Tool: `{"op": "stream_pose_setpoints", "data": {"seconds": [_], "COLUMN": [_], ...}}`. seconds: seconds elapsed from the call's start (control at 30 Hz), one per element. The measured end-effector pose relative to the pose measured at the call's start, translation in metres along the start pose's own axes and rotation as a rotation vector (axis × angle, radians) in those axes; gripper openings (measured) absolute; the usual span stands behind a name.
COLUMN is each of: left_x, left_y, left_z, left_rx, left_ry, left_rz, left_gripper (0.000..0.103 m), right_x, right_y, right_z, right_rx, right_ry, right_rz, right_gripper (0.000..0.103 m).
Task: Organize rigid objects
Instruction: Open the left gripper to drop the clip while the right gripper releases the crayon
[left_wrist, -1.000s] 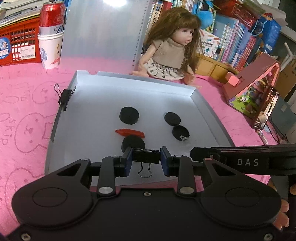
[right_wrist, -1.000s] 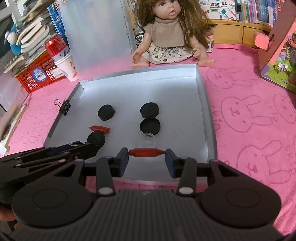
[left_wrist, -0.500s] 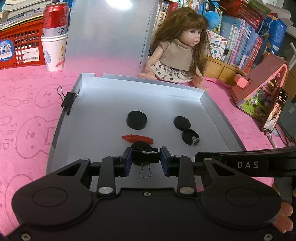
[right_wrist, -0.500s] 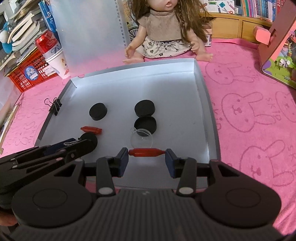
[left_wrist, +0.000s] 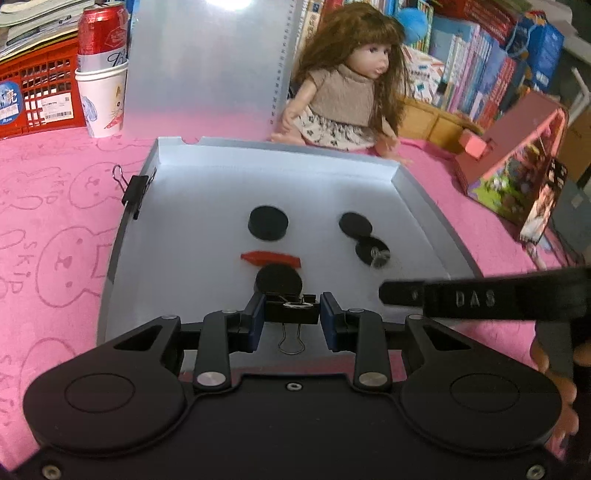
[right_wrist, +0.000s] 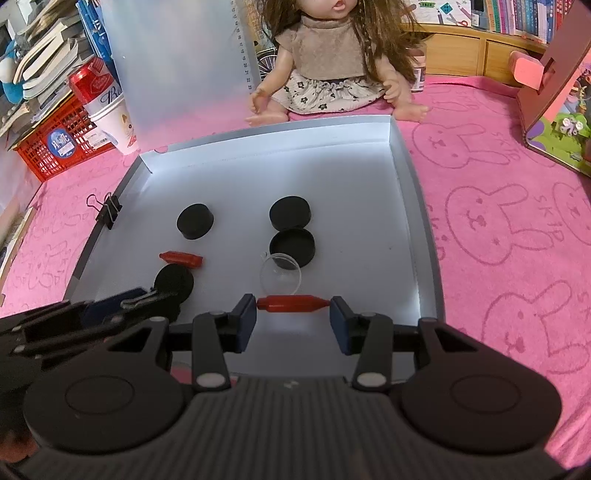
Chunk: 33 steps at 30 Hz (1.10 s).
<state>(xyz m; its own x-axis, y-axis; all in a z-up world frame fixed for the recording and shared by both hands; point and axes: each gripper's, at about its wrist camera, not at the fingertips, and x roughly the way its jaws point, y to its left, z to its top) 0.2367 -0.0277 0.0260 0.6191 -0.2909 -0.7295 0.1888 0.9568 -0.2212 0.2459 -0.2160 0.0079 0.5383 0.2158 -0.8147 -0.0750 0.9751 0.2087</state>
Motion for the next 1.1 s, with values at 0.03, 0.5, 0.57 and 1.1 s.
{"op": "stream_pose_setpoints", "data": {"seconds": [0.03,0.5,0.57,1.1], "left_x": [0.0,0.01,0.009,-0.011], "left_y": [0.0,0.0,-0.001,-0.001], "left_z": [-0.001,0.0,-0.001,-0.001], "left_rx": [-0.001,-0.013,-0.007,0.009], "left_ry": [0.015,0.022,0.018,-0.027], "left_rz": [-0.005,0.012,0.017,0.017], "left_gripper": [0.031,0.031,0.034,0.056], "right_x": [0.0,0.002,0.002,-0.017], "right_y": [0.0,0.002,0.002,0.002], "right_z": [0.0,0.001,0.001,-0.002], "right_rx": [-0.002,-0.014,-0.014,-0.03], "right_ry": [0.001,0.003,0.003,-0.058], "right_rz": [-0.002,-0.013,-0.014,-0.003], "right_gripper": [0.049,0.052,0.061,0.075]}}
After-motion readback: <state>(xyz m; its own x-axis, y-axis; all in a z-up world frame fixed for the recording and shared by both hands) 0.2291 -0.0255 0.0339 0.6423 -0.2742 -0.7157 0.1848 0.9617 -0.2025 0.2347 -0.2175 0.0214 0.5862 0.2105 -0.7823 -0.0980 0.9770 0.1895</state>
